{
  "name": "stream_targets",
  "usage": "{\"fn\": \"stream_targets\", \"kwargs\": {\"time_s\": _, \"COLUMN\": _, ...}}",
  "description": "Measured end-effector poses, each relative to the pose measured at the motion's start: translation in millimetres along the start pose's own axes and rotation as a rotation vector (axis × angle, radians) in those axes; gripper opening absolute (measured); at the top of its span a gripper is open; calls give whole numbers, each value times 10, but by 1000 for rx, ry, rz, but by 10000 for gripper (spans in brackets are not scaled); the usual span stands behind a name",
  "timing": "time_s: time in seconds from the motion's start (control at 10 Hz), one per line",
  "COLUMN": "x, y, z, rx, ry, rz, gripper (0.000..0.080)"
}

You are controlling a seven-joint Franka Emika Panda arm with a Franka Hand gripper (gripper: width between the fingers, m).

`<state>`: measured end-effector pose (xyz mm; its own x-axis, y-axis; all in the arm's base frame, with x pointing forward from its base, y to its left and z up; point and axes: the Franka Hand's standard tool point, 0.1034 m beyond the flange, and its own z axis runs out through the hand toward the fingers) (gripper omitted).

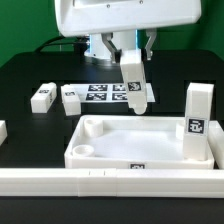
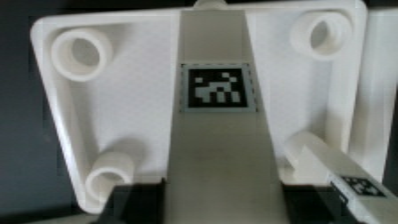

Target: Assemble desk

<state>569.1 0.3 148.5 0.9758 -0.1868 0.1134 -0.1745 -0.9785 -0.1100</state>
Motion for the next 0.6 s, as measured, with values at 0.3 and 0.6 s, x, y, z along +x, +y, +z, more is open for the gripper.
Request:
{"fn": "stream_targets", "kwargs": {"time_s": 0.3, "x": -19, "y": -14, "z": 55, "rx": -9, "ry": 78, "rz": 7, "gripper": 290}}
{"fn": "stream_targets", "kwargs": {"time_s": 0.6, "x": 158, "y": 142, "z": 43, "rx": -24, "ry": 98, "rz": -64, "gripper": 290}}
